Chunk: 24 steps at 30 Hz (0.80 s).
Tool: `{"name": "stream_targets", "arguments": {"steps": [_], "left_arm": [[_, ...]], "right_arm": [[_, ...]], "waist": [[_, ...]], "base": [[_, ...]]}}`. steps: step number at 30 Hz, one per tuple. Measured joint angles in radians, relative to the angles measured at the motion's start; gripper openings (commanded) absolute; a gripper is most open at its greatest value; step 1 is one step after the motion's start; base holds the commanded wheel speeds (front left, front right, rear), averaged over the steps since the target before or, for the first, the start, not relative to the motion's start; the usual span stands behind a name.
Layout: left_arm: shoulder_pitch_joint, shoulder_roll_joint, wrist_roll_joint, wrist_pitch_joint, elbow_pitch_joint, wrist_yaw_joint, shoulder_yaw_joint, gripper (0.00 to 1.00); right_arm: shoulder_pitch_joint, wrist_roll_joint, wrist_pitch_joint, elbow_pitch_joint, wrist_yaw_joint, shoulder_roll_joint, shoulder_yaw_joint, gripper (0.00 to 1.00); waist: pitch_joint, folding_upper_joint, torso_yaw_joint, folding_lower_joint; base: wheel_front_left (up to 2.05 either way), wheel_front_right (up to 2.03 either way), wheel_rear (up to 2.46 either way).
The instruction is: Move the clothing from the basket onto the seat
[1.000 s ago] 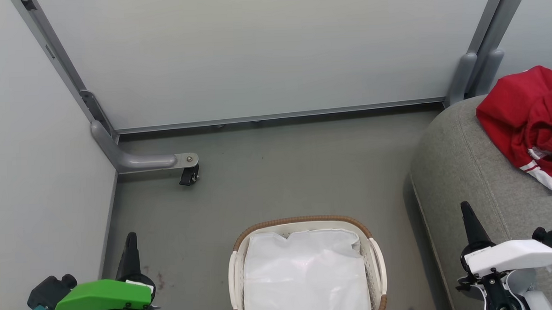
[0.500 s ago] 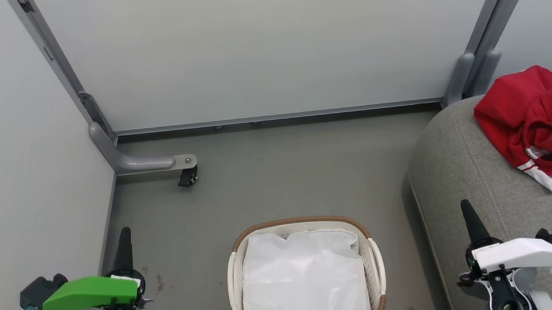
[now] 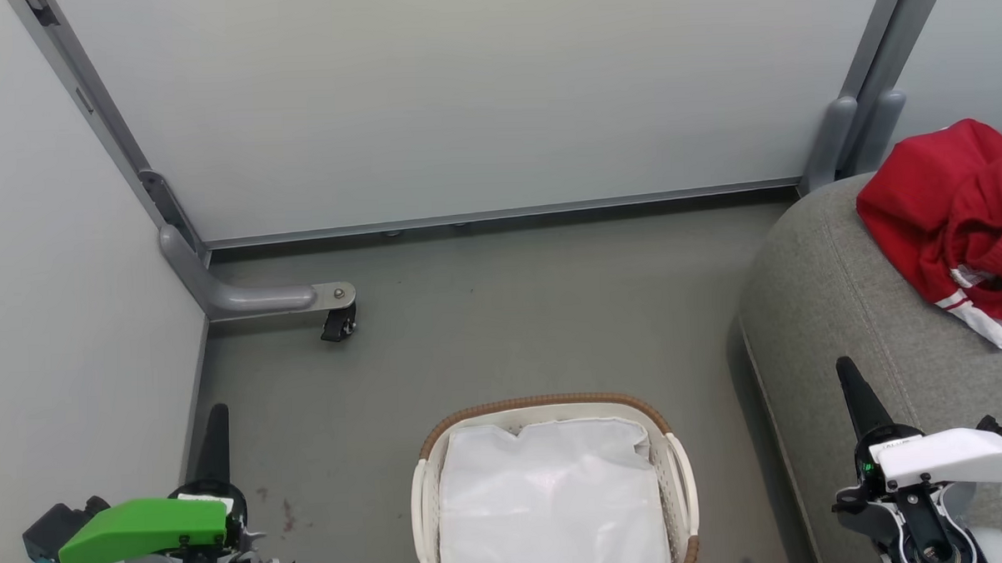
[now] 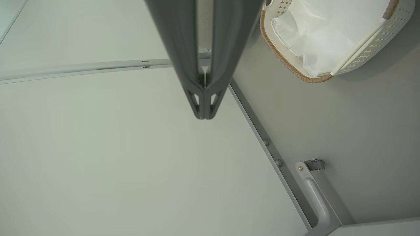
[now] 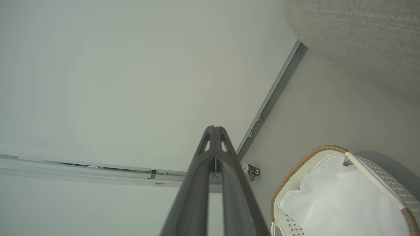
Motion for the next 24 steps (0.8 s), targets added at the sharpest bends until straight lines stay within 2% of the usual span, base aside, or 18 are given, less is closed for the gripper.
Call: {"name": "stream_targets", "arguments": {"steps": [24], "left_arm": [[-0.016,0.0,-0.172,0.052,-0.018,-0.002,0.04,0.0]], "right_arm": [[-0.004,0.191,0.052,-0.019,0.0,-0.002,-0.009,0.0]], "waist": [[-0.004,0.0,-0.009,0.0]], "base": [[0.0,0.0,0.0]]}}
